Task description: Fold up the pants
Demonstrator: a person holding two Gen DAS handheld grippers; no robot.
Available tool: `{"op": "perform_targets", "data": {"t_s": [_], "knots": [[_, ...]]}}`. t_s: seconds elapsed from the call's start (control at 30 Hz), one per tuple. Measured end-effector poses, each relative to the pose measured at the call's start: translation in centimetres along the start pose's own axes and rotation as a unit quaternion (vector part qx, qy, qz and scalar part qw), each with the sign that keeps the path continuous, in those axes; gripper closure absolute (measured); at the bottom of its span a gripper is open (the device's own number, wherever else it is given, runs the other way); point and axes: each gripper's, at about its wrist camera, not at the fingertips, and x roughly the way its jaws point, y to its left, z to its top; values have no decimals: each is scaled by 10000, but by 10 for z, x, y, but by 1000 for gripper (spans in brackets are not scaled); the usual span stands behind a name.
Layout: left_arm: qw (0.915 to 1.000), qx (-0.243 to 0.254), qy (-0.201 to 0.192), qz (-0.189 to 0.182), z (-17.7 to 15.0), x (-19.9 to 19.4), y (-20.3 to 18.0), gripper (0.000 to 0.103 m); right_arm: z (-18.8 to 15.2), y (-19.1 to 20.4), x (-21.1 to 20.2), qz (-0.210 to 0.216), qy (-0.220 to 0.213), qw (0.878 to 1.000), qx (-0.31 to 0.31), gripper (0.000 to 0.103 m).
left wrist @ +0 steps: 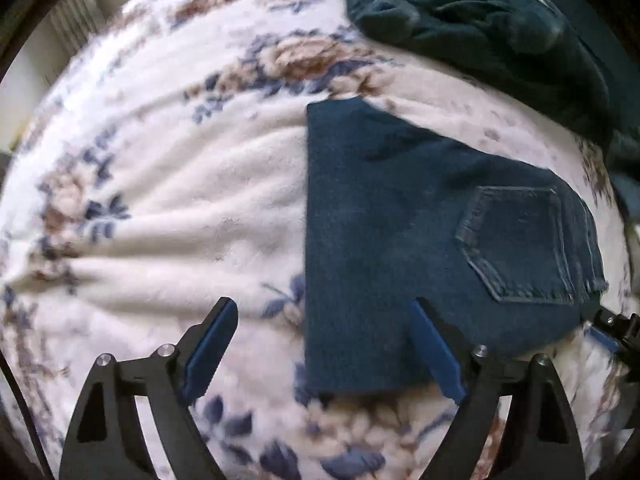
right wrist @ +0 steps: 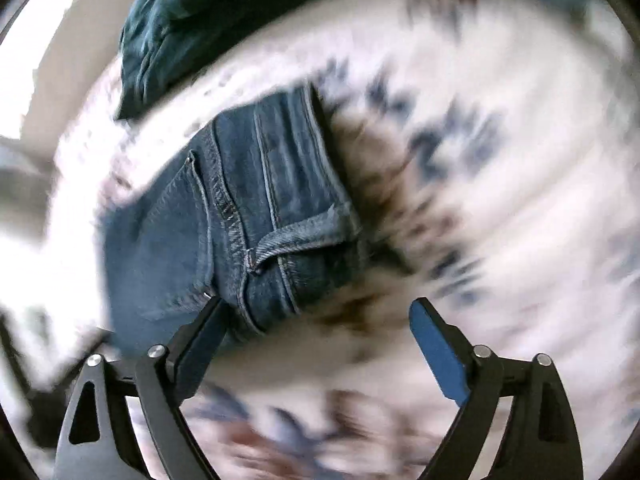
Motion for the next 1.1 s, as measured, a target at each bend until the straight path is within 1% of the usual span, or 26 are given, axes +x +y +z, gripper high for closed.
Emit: {"op": "perform_targets", "data": {"t_s": [0.03,0.07,0.1,0.17,0.2,0.23,0.27,0.33,0.43,0.53,0.7,0.87,1.1], "knots": [[9999,93,-29,131,-2,-7,-7,16,20,18,-5,-396,-111,9987,-310,8],[9993,194,-64,301,-4,-14,-14,16,20,31,-18,-761,-247,9948,-635,8],[9990,238,-99,371,-4,-19,-18,16,44,52,-23,-890,-333,9925,-773,7],[9987,241,-170,425,-7,-33,-25,16,51,75,-43,-1234,-625,9840,-1122,7],[9988,183,-173,413,-5,-37,-26,16,47,75,-55,-1281,-719,9820,-1187,6],[9990,125,-155,399,-4,-43,-27,16,32,71,-71,-1259,-780,9811,-1242,6],[9991,81,-172,379,-3,-49,-29,16,33,81,-86,-1234,-805,9805,-1299,6],[9990,8,-247,380,-5,-66,-30,16,25,83,-106,-1199,-855,9795,-1374,6],[9985,-30,-362,409,-10,-93,-33,16,11,85,-132,-1029,-876,9809,-1398,6],[9984,-109,-436,357,-19,-125,-37,16,-9,82,-163,-979,-919,9801,-1460,6],[9972,-149,-636,367,-45,-192,-47,16,-32,77,-223,-853,-970,9817,-1402,6],[9961,-129,-813,323,-74,-258,-59,16,-64,68,-300,-765,-1152,9792,-1482,6],[9898,-51,-1385,330,-117,-368,-78,16,-115,55,-415,-573,-1452,9742,-1630,6]]}}
